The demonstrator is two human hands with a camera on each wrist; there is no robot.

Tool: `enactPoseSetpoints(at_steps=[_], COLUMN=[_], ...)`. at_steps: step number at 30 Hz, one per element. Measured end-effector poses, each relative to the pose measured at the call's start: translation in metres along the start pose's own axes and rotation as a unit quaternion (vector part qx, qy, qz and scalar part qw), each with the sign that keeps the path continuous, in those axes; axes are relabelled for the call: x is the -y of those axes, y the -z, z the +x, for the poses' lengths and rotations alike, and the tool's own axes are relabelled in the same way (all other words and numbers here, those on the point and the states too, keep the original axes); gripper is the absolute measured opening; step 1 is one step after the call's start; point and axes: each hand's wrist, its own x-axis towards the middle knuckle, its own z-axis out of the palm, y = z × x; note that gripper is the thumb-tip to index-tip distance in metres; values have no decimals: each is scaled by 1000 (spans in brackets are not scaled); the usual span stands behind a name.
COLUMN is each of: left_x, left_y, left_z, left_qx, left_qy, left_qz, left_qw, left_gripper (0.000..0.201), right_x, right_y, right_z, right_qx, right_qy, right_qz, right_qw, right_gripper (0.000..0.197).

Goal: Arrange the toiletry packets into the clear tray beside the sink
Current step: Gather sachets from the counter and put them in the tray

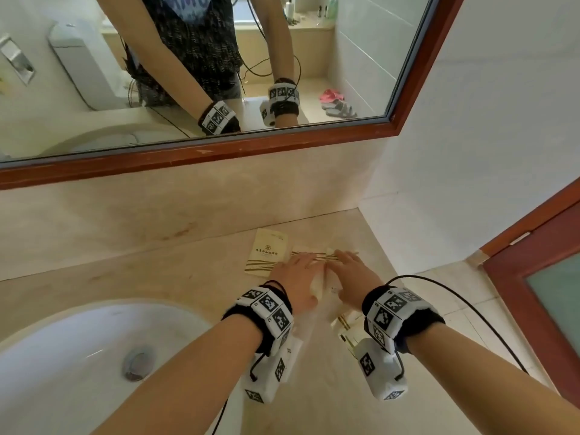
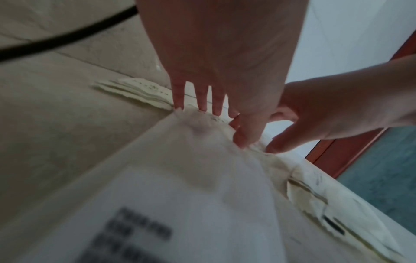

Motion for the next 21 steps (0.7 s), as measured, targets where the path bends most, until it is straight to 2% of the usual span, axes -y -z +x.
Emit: enactPoseSetpoints(at_steps=[3, 7, 10, 13, 17, 21], left_x=[2, -2, -6, -9, -10, -10], left_y=[-4, -3, -4, -3, -2, -5], left_z=[0, 1, 5, 8, 11, 9], left_qx=[-19, -76, -95, -93, -91, -103], left_qy=[9, 63, 87, 92, 97, 91], left_qz=[-25, -41, -43, -51, -51, -54], left_qw=[999, 994, 991, 990, 990, 989], left_gripper=[65, 63, 63, 64, 65, 63], right_x=[-8, -9, -9, -5, -2, -2], right_y=[0, -5, -10, -9, -5, -4], right_z=[3, 4, 3, 7, 14, 13], right_qx=[-41, -106, -94, -89, -62, -72], right_qy=[4, -62, -101, -118, -146, -169], right_qz=[7, 25, 5, -10, 30, 76], right_qw=[999, 992, 990, 989, 987, 980], right_gripper=[55, 41, 55, 56, 64, 73])
